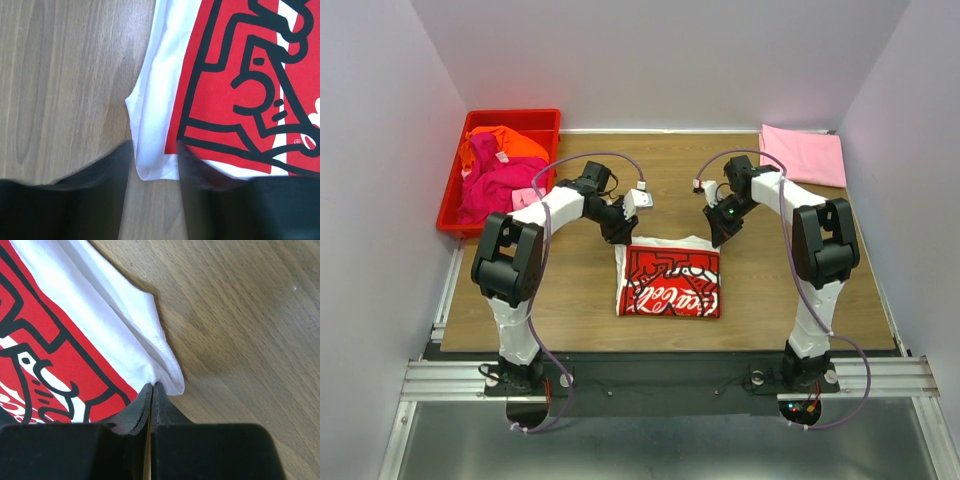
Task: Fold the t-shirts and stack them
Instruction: Fold the tshirt
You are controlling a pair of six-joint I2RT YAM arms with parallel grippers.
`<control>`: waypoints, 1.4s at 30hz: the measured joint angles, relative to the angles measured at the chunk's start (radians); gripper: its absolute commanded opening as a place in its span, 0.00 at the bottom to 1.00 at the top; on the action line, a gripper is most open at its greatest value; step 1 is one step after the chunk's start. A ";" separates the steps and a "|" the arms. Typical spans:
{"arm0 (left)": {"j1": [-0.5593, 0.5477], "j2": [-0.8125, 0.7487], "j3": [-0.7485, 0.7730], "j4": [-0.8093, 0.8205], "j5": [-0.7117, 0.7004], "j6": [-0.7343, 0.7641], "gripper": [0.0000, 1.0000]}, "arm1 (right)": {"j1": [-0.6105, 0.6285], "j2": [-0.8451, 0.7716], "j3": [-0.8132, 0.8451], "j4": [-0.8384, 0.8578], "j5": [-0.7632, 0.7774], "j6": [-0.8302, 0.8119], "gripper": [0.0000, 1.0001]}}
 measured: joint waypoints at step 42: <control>0.119 0.125 0.074 0.039 -0.092 -0.075 0.11 | 0.002 0.140 0.179 0.201 0.016 0.246 0.21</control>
